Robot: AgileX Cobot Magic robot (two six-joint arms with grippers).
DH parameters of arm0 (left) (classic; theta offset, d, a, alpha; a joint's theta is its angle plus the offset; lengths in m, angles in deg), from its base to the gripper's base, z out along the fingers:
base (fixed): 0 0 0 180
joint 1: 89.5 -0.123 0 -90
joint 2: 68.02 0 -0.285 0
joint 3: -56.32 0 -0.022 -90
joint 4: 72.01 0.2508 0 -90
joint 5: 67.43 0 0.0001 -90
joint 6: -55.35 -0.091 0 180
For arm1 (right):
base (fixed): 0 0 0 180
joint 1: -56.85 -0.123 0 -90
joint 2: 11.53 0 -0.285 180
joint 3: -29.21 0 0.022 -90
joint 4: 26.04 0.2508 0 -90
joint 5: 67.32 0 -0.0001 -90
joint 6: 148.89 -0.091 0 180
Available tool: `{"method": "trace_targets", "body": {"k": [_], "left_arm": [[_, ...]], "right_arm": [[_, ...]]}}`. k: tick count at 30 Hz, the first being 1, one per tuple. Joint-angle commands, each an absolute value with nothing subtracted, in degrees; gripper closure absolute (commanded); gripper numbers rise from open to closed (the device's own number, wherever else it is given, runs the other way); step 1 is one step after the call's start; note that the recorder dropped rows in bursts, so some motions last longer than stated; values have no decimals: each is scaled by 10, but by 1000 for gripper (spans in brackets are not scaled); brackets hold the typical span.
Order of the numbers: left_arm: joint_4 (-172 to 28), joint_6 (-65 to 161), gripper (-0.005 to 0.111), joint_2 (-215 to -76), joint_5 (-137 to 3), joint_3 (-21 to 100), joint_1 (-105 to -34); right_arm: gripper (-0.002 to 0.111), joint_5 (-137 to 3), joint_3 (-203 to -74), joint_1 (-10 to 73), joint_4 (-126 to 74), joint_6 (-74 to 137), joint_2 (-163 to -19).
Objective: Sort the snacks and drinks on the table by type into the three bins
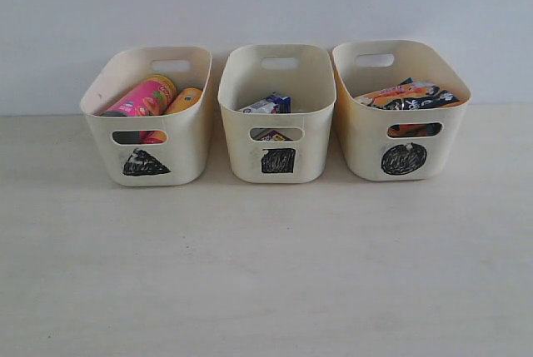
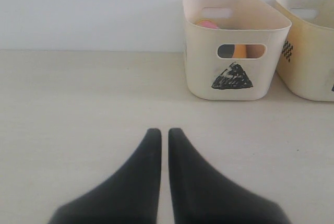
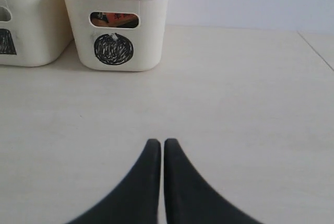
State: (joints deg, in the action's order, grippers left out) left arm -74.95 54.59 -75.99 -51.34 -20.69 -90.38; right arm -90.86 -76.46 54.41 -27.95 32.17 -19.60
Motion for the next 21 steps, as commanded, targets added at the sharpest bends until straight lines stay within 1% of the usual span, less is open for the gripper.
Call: {"method": "trace_targets", "body": {"k": [1,8,21], "left_arm": [[-750,543,102,-758,-515,-209,-906],[-750,543,102,-758,-515,-209,-906],[-750,543,102,-758,-515,-209,-906]], "right_arm": [[108,-903,-759,546,-272,331,-193],[108,-850,-736,546,-272,311,-193],[108,-863,-736,546,-278,311,-193]]}}
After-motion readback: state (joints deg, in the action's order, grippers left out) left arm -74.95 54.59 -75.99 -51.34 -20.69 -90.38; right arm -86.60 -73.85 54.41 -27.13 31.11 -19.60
